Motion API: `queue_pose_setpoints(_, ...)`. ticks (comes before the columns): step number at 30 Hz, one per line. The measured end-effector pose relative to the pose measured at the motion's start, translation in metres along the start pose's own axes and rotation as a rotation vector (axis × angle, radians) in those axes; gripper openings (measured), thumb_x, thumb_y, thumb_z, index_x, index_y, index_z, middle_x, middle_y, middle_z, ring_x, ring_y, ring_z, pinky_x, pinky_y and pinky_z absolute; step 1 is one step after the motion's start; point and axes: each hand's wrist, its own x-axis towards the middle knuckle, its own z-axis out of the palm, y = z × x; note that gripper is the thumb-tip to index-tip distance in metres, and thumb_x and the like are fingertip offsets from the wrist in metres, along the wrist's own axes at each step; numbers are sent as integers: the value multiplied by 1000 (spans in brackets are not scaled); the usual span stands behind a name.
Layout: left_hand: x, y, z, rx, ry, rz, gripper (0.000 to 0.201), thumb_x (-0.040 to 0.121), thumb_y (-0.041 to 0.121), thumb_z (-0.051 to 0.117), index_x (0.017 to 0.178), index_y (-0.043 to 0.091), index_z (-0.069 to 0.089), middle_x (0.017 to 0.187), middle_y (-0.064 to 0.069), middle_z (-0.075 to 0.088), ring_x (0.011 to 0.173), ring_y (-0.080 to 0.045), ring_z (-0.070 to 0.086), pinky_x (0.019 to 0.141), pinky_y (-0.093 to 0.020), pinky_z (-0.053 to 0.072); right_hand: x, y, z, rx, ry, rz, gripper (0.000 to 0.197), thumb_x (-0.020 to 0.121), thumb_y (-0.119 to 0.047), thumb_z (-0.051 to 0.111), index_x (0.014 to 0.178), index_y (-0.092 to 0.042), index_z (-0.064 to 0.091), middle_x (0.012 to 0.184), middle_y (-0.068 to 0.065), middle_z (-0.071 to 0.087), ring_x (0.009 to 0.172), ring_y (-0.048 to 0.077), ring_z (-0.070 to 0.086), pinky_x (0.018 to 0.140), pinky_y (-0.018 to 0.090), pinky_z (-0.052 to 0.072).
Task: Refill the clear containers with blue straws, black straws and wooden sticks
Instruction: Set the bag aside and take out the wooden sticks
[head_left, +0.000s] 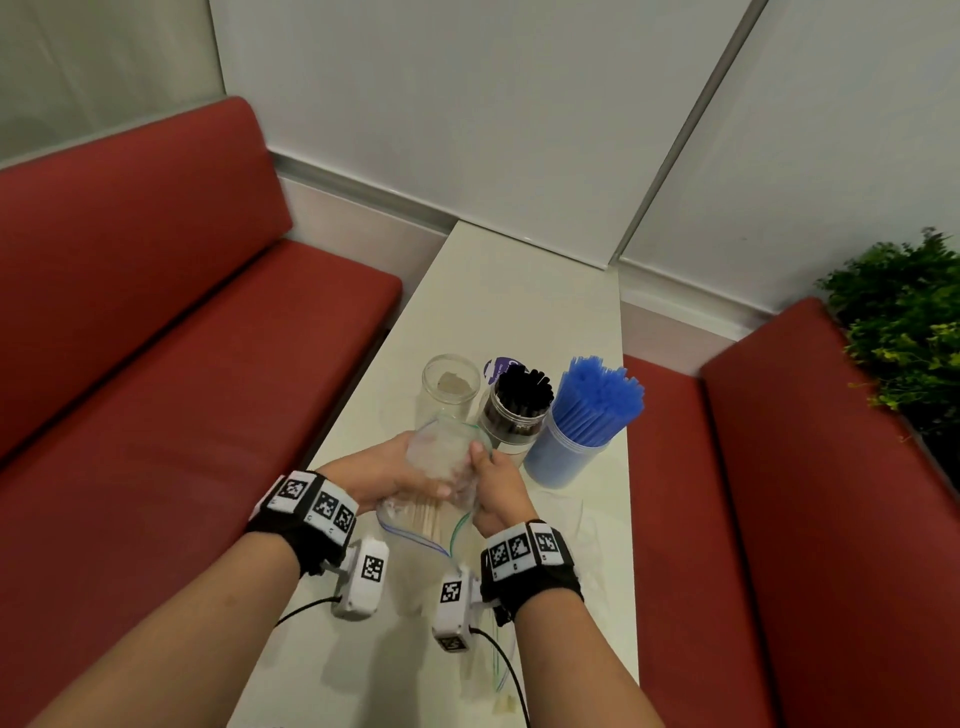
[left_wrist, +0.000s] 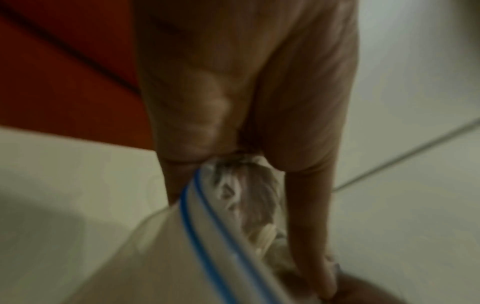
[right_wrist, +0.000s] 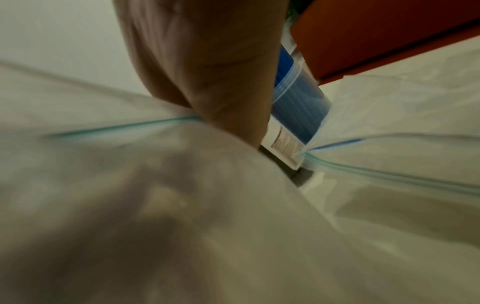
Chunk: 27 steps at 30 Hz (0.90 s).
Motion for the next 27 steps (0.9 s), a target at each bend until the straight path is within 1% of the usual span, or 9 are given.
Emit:
queue_pose_setpoints(3,1,-2,2,320,238,-99,20,78,10,78,94,5,69,77,-10,60,59,-13,49,50,-22,36,1,8,6,10,22,-26,31,110,-26,43,118,0,57,100,20,66,72,25,66,45,28,51)
queue_pose_setpoints(8,8,-4,-1,501,520,-132,22,85,19,65,64,9,62,59,-4,53,56,-18,49,55,-26,40,6,13,-6,-327,-206,-133,52,85,-37,79,122,-7,59,91,5,65,64,10,55,52,24,41)
queue_pose_setpoints(10,10,-5,-2,525,540,-123,18,79,18,68,66,5,67,63,-7,60,60,-18,56,58,-28,43,8,11,-10,-599,-211,-144,44,77,-27,83,115,-16,62,87,0,67,65,9,55,56,25,42)
queue_pose_setpoints(12,12,-9,-2,457,571,-96,20,77,19,71,74,0,68,69,-8,63,65,-19,59,63,-30,45,11,9,-11,-839,-210,-163,13,89,-26,75,94,-24,64,75,-7,63,60,3,55,56,22,44)
queue_pose_setpoints(15,18,-17,0,152,673,-68,17,78,17,69,84,2,72,78,-5,71,81,-21,66,74,-32,49,12,7,-6,-857,-135,-240,23,101,-34,61,82,-22,62,65,-11,58,61,10,52,59,25,42)
queue_pose_setpoints(19,24,-21,5,-19,683,-11,22,83,19,69,103,10,67,92,-1,74,93,-16,69,81,-28,53,14,14,6,-657,-48,-264,20,104,-27,56,100,-12,69,98,6,73,92,24,67,86,35,51)
queue_pose_setpoints(22,27,-22,2,-64,684,25,34,83,25,71,114,19,58,106,-2,70,101,-18,67,91,-37,52,12,16,9,-553,-41,-322,18,104,-23,54,113,-20,69,111,-1,73,106,17,68,94,30,51)
queue_pose_setpoints(24,29,-22,1,-26,665,42,22,86,26,68,107,23,67,101,2,74,99,-15,68,82,-29,52,12,15,11,-508,-25,-343,27,104,-21,53,130,-22,64,119,-7,71,112,9,66,97,23,51)
queue_pose_setpoints(27,33,-24,3,41,722,18,15,82,31,71,88,17,75,86,-1,76,87,-19,71,73,-28,52,16,16,12,-496,60,-352,22,102,-18,56,121,-18,69,110,-1,74,104,17,70,91,28,55)
